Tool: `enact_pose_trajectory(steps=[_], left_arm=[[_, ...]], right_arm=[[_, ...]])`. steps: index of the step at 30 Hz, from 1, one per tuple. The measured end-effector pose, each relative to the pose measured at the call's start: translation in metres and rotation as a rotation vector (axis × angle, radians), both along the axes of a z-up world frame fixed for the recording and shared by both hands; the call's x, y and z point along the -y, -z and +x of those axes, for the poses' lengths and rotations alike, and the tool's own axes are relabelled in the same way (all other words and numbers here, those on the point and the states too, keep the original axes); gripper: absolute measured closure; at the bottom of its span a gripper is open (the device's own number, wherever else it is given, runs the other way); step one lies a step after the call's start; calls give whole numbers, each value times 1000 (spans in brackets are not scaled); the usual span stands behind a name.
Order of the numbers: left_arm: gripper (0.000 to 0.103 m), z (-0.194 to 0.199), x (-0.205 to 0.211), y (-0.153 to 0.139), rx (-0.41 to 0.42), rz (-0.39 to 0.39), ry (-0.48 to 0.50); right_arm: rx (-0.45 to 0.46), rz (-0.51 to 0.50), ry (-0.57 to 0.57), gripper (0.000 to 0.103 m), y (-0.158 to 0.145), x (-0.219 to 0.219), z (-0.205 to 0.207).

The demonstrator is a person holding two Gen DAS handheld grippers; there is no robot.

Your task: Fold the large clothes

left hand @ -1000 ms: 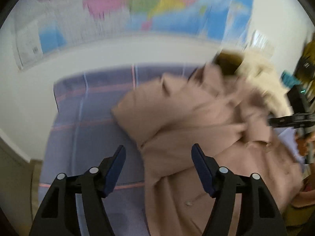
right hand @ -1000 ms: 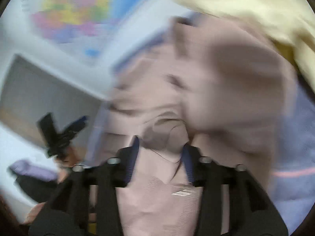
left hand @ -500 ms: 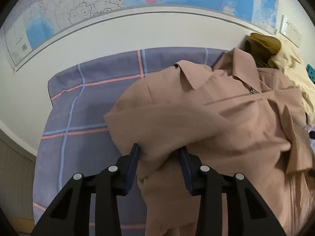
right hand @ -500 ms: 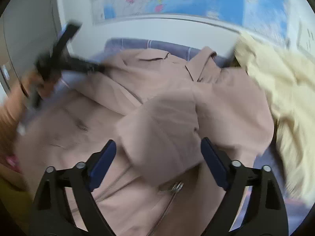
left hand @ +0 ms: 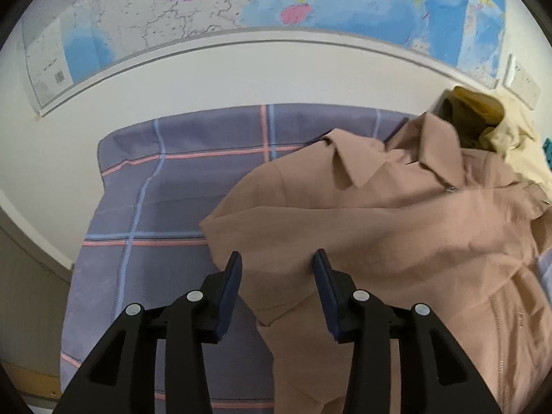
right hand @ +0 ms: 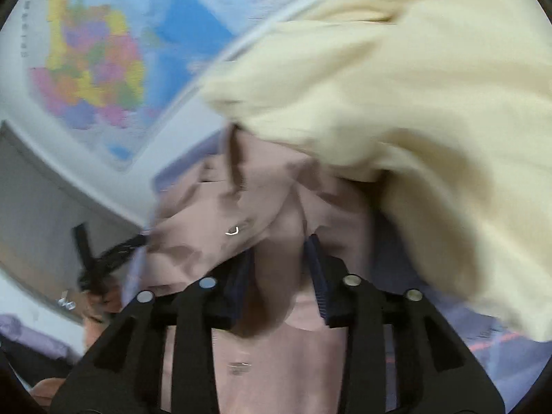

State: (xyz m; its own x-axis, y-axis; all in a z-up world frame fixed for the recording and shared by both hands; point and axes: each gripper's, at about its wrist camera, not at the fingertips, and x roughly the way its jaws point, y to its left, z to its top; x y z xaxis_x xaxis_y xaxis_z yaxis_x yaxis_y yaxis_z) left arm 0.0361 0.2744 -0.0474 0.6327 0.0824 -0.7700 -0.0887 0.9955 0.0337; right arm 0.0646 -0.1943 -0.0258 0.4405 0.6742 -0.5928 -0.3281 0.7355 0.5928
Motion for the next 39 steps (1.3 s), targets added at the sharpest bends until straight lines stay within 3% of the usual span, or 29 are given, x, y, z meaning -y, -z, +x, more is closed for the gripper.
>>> enact_pose_trajectory(steps=[2,3,5,8,9,10,11,12,13,16,18,21,22,23,24,29,33,39], left_arm=[[61,2,-4,7,-29,-21,-10],[60,2,-7,11,-41,-40,-13],[51,-1,-10,15,-45,-57,-5],[45,-10,-13,17,-46,-99,17],[43,-12,-13,17,-46,-107,21],[42,-16,-12,18,-46,-121,27],[42,-19,-12,19,-48,-126,32],[42,-22,-11,19,-47,-118,30],[42,-24,-11,19,-45,-111,26],[42,-34,-15,19,-35,-126,23],[38,-40,-18,20,-34,-149,20],[37,-53,-19,25,-39,-169,22],[37,-60,-18,27,-42,-164,30],[35,-67,-17,29,-44,-165,37],[33,-75,-17,31,-51,-175,47],[29,-113,-16,42,-72,-248,76],[27,-141,-13,46,-70,-283,84],[24,-173,-4,49,-65,-302,91]], right_arm=[[15,42,21,44,-3,15,-9],[48,51,28,41,-8,21,-16],[98,24,11,27,-13,18,-25],[127,-46,-39,28,-14,-2,-31],[136,-96,-42,31,-11,-11,-29],[137,-116,-49,50,-9,-20,-28],[134,-123,-70,80,-6,-23,-27],[126,-128,-86,94,-3,-29,-23],[117,-123,-98,101,0,-36,-17],[186,-149,-102,101,-5,-50,-12],[154,-163,-90,101,3,-52,-6],[118,-185,-66,87,11,-46,-8],[123,-178,-60,73,9,-42,-13],[125,-163,-56,49,6,-36,-20],[134,-143,-54,44,3,-28,-28],[124,-119,-83,29,3,0,-77],[46,-120,-99,26,26,12,-109],[2,-93,-118,23,44,22,-148]])
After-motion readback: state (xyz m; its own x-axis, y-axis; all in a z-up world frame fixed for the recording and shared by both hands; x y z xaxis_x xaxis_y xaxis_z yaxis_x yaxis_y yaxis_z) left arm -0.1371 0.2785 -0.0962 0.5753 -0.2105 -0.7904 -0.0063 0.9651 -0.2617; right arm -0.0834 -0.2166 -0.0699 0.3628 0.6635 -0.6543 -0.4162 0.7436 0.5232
